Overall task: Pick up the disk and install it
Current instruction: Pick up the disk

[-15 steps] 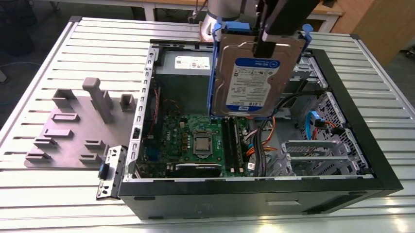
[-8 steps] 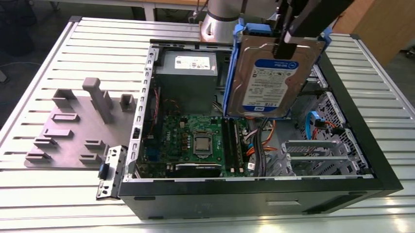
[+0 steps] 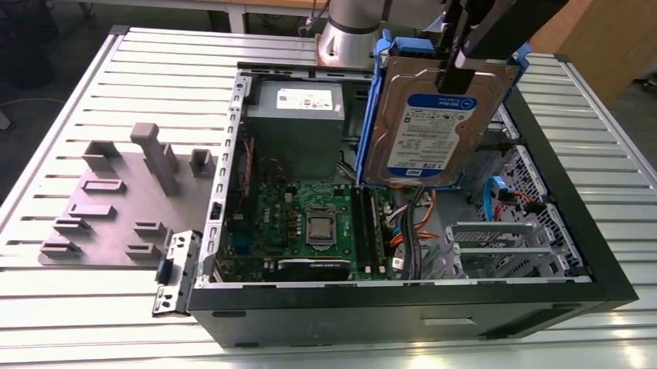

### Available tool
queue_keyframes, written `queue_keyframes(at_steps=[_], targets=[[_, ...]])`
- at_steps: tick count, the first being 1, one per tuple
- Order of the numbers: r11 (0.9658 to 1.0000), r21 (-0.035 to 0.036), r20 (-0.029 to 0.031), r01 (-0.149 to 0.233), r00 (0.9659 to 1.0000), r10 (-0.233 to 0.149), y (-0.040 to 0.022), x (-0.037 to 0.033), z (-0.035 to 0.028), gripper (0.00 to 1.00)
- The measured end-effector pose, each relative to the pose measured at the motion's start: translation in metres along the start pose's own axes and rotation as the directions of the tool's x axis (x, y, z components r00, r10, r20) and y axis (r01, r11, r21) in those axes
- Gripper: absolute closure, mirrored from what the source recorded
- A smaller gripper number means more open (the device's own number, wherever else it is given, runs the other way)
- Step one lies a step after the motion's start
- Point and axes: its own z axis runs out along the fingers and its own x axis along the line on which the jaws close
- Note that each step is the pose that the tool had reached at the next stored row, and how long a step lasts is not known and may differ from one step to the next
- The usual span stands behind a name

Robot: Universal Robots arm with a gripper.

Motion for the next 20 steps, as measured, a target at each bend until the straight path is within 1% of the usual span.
queue_keyframes(at_steps=[5, 15, 17, 19, 20], targets=[[1.0, 0.0, 0.0, 0.0, 1.0, 0.0, -0.0001, 0.0018, 0.0001, 0.65], [1.0, 0.0, 0.0, 0.0, 1.0, 0.0, -0.0007, 0.002, 0.0001, 0.65], [1.0, 0.0, 0.0, 0.0, 1.0, 0.0, -0.0031, 0.0019, 0.0001, 0.65], [1.0, 0.0, -0.0001, 0.0, 1.0, 0.0, -0.0077, 0.0016, 0.0, 0.65], [1.0, 0.0, -0.0001, 0.0, 1.0, 0.0, -0.0114, 0.0014, 0.0001, 0.65]])
